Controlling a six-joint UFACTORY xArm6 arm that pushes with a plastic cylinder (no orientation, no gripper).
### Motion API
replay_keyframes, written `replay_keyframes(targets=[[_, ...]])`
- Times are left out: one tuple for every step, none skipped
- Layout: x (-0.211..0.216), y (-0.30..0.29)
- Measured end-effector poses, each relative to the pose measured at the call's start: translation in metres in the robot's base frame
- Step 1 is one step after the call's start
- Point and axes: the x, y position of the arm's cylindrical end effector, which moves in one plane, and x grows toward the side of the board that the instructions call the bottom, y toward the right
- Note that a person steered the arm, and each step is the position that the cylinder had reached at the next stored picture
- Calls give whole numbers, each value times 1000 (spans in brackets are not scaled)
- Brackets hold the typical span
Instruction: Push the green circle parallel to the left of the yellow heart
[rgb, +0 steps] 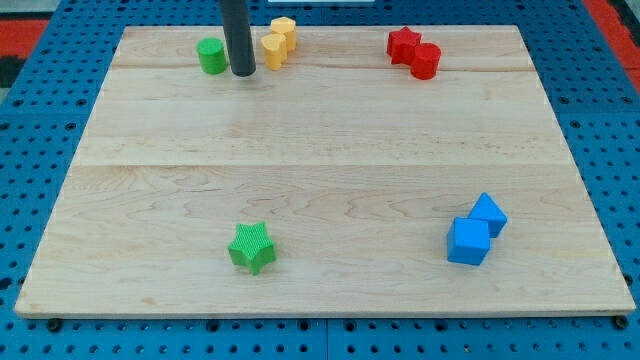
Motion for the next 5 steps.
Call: replay_keyframes(targets=[[-1, -10], [-6, -4], [23, -1], [17, 0], [15, 2]])
